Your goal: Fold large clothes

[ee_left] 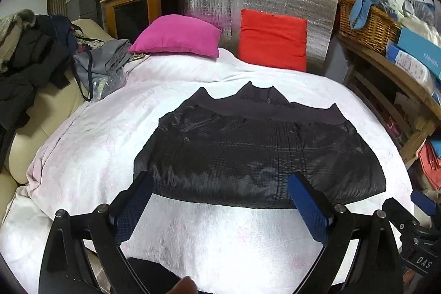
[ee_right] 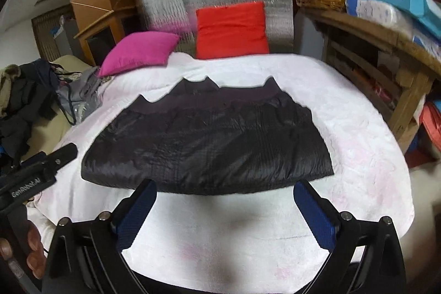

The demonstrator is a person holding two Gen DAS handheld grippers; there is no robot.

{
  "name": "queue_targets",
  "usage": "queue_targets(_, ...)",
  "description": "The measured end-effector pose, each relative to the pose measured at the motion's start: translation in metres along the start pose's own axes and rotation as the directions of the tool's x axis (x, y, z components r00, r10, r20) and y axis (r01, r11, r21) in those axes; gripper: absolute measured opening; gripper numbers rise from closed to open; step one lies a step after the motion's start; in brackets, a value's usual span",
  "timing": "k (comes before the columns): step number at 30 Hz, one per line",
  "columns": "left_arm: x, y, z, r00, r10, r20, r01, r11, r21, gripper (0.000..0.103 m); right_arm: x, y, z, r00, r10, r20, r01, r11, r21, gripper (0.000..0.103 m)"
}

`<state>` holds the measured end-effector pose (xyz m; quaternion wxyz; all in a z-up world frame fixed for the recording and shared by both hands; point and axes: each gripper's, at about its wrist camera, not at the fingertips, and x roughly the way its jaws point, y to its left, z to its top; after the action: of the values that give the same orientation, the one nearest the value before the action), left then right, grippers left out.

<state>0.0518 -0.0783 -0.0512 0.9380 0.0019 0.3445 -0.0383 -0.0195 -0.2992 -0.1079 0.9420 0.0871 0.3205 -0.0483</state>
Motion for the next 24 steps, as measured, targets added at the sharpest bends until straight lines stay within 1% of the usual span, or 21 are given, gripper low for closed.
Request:
queue_targets(7, -0.007, 0.003, 0.002, 1.000, 0.003, 0.010, -0.003, 1.000, -0.003, 0.098, -0.015, 0.019, 0.007, 0.999, 0.032, 0.031, -0.032, 0.999, -0.022, 0.101)
queue_targets(10, -0.006, 0.004, 0.001, 1.000, 0.002, 0.006, -0.002, 1.000, -0.008, 0.098, -0.015, 0.024, 0.006, 0.999, 0.040, 0.023, -0.039, 0.999, -0.021, 0.101)
queue_targets(20, -0.005, 0.002, 0.001, 1.000, 0.009, 0.010, -0.009, 1.000, 0.005, 0.098, -0.013, 0.030, 0.005, 0.999, 0.030, 0.022, -0.029, 0.999, -0.028, 0.101)
queue_targets(24, -0.004, 0.001, 0.001, 1.000, 0.004, -0.001, -0.004, 1.000, 0.012, 0.098, -0.008, 0.028, 0.005, 1.000, 0.023, 0.017, -0.023, 1.000, -0.017, 0.101)
